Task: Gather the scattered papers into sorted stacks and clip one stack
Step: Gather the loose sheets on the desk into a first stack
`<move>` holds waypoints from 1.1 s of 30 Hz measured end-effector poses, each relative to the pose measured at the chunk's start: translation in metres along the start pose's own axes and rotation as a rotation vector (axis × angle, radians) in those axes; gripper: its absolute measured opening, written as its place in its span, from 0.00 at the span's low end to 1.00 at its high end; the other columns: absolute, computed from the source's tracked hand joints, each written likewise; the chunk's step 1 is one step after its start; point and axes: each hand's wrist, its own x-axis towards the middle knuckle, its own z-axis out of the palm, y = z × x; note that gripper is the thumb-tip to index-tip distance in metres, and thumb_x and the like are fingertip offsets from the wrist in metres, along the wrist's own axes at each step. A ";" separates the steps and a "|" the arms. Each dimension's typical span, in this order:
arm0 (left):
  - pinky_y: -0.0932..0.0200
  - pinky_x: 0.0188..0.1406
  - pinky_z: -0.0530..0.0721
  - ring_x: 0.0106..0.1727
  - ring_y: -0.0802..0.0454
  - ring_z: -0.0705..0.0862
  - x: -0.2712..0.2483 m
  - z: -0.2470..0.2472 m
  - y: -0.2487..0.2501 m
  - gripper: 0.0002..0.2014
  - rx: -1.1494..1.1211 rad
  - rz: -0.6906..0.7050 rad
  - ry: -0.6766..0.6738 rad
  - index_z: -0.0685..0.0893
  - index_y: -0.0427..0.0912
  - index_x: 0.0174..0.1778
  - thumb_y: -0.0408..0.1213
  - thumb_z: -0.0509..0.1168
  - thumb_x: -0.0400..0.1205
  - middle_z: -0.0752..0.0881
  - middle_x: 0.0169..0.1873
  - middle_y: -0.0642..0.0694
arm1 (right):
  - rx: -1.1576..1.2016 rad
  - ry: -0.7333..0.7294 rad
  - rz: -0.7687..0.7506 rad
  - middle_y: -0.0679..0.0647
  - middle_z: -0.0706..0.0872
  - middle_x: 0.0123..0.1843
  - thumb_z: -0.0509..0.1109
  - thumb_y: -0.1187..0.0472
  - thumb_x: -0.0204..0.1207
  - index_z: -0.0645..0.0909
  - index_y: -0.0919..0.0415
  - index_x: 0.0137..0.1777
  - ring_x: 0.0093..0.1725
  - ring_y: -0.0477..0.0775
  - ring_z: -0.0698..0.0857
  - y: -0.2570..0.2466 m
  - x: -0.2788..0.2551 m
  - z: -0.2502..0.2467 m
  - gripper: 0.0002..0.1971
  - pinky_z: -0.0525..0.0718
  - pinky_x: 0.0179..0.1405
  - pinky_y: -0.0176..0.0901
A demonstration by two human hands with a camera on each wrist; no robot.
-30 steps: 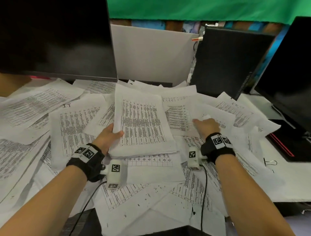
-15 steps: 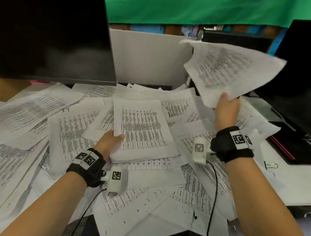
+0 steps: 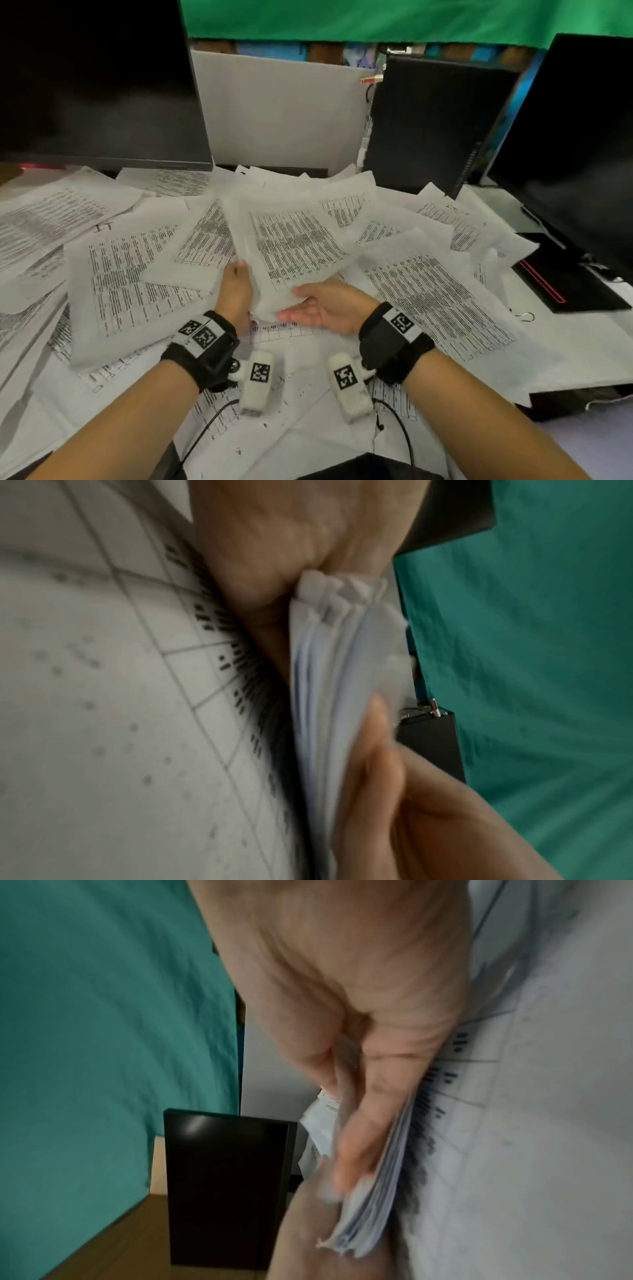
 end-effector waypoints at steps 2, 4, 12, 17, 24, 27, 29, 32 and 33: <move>0.39 0.62 0.82 0.59 0.39 0.85 0.004 -0.004 -0.003 0.29 -0.011 -0.012 -0.072 0.79 0.39 0.66 0.60 0.50 0.85 0.86 0.57 0.38 | -0.340 -0.146 0.105 0.63 0.92 0.47 0.68 0.54 0.83 0.78 0.65 0.55 0.40 0.54 0.92 -0.005 -0.011 -0.002 0.12 0.91 0.38 0.38; 0.39 0.59 0.85 0.57 0.41 0.87 0.005 -0.005 -0.004 0.26 0.061 0.004 -0.089 0.80 0.41 0.66 0.56 0.65 0.80 0.88 0.56 0.41 | -0.579 -0.234 0.098 0.63 0.91 0.49 0.68 0.53 0.83 0.79 0.62 0.55 0.40 0.52 0.90 -0.021 -0.027 -0.015 0.11 0.89 0.39 0.38; 0.35 0.66 0.79 0.64 0.38 0.81 0.007 -0.021 -0.009 0.29 0.023 -0.052 -0.178 0.67 0.45 0.76 0.33 0.68 0.79 0.81 0.66 0.40 | -0.886 0.969 -0.033 0.62 0.80 0.72 0.77 0.55 0.74 0.74 0.67 0.73 0.70 0.63 0.80 -0.070 -0.066 -0.169 0.31 0.79 0.63 0.48; 0.47 0.52 0.84 0.57 0.41 0.85 0.009 -0.031 -0.012 0.25 -0.147 -0.084 -0.262 0.67 0.47 0.77 0.33 0.62 0.84 0.83 0.64 0.38 | -1.121 0.972 0.170 0.66 0.84 0.64 0.78 0.62 0.73 0.78 0.73 0.65 0.64 0.65 0.83 -0.060 -0.071 -0.196 0.24 0.80 0.55 0.46; 0.57 0.36 0.89 0.46 0.49 0.90 0.013 -0.033 -0.015 0.21 -0.287 -0.106 -0.274 0.71 0.45 0.76 0.35 0.61 0.85 0.86 0.60 0.40 | -0.753 1.170 -0.194 0.68 0.85 0.63 0.69 0.65 0.81 0.81 0.75 0.63 0.64 0.67 0.83 -0.083 -0.069 -0.200 0.16 0.77 0.51 0.43; 0.59 0.36 0.88 0.47 0.50 0.90 0.012 -0.032 -0.014 0.19 -0.324 -0.095 -0.282 0.73 0.45 0.73 0.34 0.60 0.86 0.88 0.56 0.42 | -0.718 1.219 -0.151 0.70 0.83 0.66 0.64 0.66 0.83 0.80 0.77 0.59 0.66 0.69 0.81 -0.076 -0.057 -0.196 0.13 0.79 0.61 0.50; 0.55 0.42 0.88 0.51 0.47 0.89 0.011 -0.033 -0.015 0.17 -0.369 -0.098 -0.298 0.74 0.45 0.72 0.34 0.58 0.86 0.88 0.56 0.42 | -0.775 1.167 -0.037 0.68 0.83 0.67 0.61 0.65 0.84 0.80 0.73 0.51 0.67 0.67 0.82 -0.064 -0.044 -0.200 0.11 0.79 0.64 0.51; 0.48 0.51 0.88 0.60 0.41 0.85 0.010 -0.036 -0.014 0.19 -0.395 -0.125 -0.286 0.73 0.45 0.74 0.37 0.58 0.86 0.85 0.63 0.38 | -0.662 1.147 -0.015 0.66 0.80 0.72 0.75 0.51 0.74 0.73 0.72 0.72 0.69 0.66 0.81 -0.054 -0.025 -0.202 0.32 0.82 0.64 0.52; 0.49 0.49 0.89 0.60 0.42 0.85 0.011 -0.036 -0.014 0.19 -0.404 -0.136 -0.279 0.73 0.44 0.74 0.37 0.59 0.86 0.85 0.63 0.38 | -0.621 1.130 0.008 0.67 0.78 0.74 0.80 0.50 0.69 0.66 0.73 0.78 0.70 0.66 0.80 -0.051 -0.018 -0.204 0.44 0.83 0.65 0.52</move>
